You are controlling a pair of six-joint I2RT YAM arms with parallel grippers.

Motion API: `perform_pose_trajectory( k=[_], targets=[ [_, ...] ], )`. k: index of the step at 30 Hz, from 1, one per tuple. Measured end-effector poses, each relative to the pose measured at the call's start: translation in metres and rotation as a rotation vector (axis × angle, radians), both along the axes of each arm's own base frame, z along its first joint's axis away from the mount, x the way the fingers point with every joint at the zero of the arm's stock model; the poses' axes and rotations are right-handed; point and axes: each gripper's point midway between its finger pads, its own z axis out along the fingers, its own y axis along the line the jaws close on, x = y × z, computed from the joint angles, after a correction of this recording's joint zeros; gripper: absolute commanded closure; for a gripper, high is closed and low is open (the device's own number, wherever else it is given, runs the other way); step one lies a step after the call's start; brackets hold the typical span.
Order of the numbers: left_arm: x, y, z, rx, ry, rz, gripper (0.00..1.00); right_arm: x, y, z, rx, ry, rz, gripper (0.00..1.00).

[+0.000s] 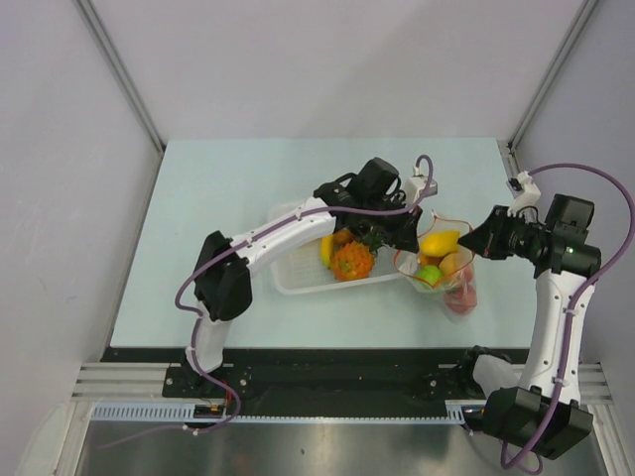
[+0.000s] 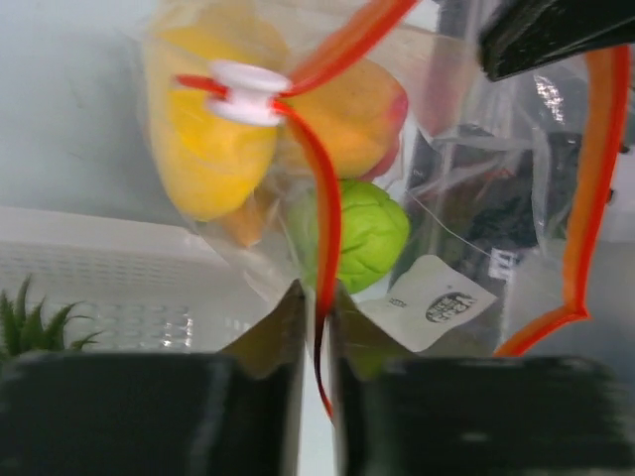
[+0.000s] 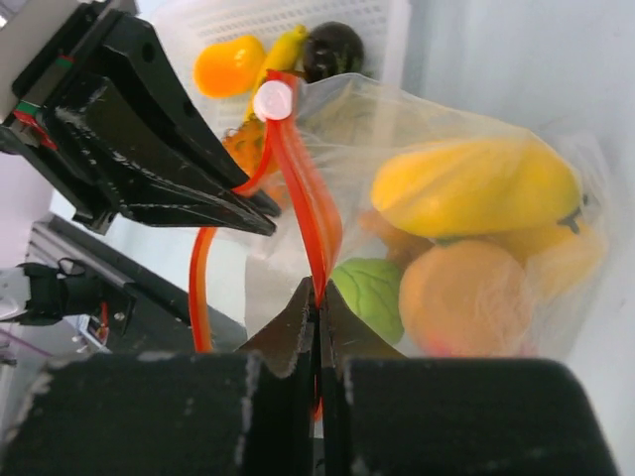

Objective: Place the food in the zip-top bag and seal the zipper
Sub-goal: Adjust the zipper food storage bag at the center of the board.

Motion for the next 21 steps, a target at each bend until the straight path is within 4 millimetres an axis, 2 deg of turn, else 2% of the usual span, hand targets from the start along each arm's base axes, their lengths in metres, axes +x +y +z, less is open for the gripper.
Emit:
perform_pose_trajectory(
  k=[4,8,12,14,15,17,18,21],
  targets=[
    [-0.012,-0.002,0.019,-0.03,0.023,-0.054,1.0,-0.008,0.014,0.009,0.049,-0.03,0.06,1.0],
    [-0.023,0.002,0.042,-0.053,0.012,-0.127,1.0,-0.022,0.041,0.018,0.119,-0.055,0.189,1.0],
    [-0.039,0.019,0.04,-0.008,0.027,-0.199,1.0,-0.041,0.077,0.021,0.188,-0.048,0.347,0.93],
    [-0.047,0.03,0.036,0.022,0.046,-0.229,1.0,-0.053,0.097,0.015,0.225,-0.028,0.422,0.89],
    [-0.049,0.033,0.034,0.031,0.056,-0.239,1.0,-0.06,0.108,0.011,0.245,-0.015,0.461,0.84],
    [-0.054,0.042,0.031,0.05,0.085,-0.259,1.0,-0.075,0.128,0.002,0.271,0.01,0.538,0.78],
    [-0.054,0.047,0.029,0.056,0.101,-0.265,1.0,-0.08,0.135,-0.002,0.278,0.021,0.562,0.63],
    [-0.046,0.061,0.021,0.074,0.12,-0.258,0.99,-0.096,0.157,-0.012,0.274,0.017,0.646,0.42]
  ],
)
